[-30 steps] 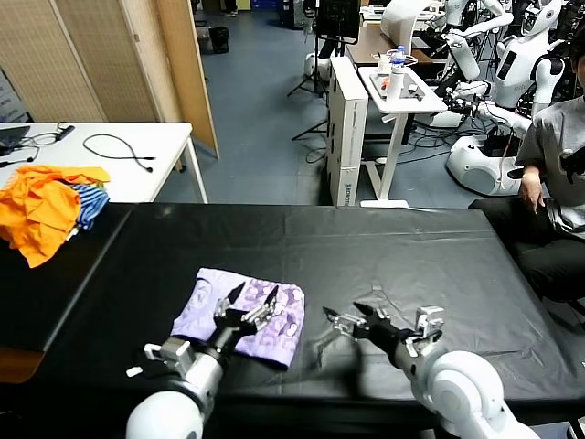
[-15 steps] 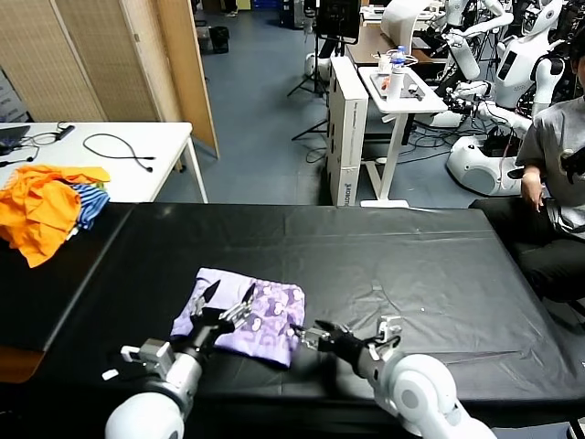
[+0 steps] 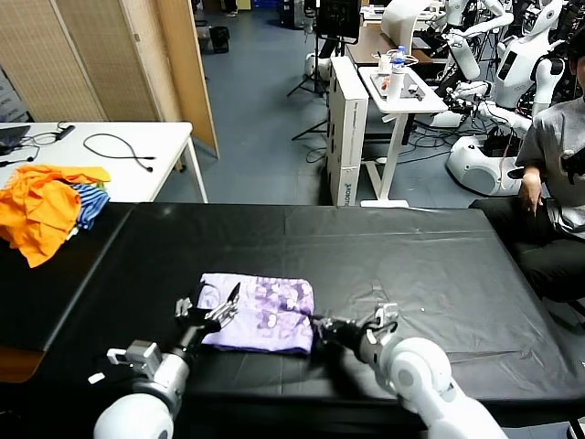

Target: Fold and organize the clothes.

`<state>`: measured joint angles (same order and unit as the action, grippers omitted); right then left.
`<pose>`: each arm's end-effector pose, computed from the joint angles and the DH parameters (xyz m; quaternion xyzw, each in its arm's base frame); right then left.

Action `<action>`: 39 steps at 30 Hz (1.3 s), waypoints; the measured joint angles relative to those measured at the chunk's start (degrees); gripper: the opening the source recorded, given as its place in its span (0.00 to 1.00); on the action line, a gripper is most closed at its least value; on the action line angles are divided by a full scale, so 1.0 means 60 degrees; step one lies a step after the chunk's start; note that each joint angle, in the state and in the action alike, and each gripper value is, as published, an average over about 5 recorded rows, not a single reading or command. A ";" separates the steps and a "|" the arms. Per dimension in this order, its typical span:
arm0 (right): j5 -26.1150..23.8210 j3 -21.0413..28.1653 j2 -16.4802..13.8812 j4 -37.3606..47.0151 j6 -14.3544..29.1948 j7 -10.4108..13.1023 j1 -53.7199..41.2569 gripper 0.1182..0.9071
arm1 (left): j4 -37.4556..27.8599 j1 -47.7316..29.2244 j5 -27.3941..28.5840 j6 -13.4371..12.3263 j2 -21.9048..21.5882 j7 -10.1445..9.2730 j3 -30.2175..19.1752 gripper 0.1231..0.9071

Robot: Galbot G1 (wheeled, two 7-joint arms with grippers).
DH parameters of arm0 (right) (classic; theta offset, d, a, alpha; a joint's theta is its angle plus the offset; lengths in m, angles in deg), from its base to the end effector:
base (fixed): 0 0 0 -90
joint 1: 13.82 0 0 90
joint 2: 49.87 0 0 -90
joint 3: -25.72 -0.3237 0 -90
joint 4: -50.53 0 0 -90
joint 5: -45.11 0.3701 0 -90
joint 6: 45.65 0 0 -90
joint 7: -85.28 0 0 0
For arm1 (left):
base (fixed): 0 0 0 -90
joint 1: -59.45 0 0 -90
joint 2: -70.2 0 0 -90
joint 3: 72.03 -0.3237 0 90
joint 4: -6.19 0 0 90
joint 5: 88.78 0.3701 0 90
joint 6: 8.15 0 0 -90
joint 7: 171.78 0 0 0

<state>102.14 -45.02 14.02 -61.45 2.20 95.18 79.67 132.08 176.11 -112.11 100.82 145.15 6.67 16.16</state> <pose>0.3102 0.0202 -0.2354 0.2534 -0.8894 -0.1614 0.3445 0.2205 0.0186 -0.2288 -0.0969 -0.9865 0.0797 0.1052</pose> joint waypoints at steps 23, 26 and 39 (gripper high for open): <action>-0.2169 -0.1588 -0.1005 -0.1885 0.0219 -0.0213 0.1395 1.00 | 0.0356 0.0689 -0.0321 -0.0274 -0.0184 -0.0456 0.0281 1.00; -0.2657 -0.2147 -0.0918 -0.2387 0.0876 -0.0421 0.2146 1.00 | 0.0477 0.1004 -0.0294 -0.0497 -0.0275 -0.0483 0.0325 1.00; -0.4404 -0.3814 -0.0339 -0.3971 0.4110 -0.0398 0.6042 1.00 | 0.1810 0.3529 -0.0394 -0.0495 -0.0633 -0.0790 0.1066 1.00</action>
<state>75.72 -67.90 11.99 -85.28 26.86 92.79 115.92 142.94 197.28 -114.48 97.85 141.35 1.94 22.56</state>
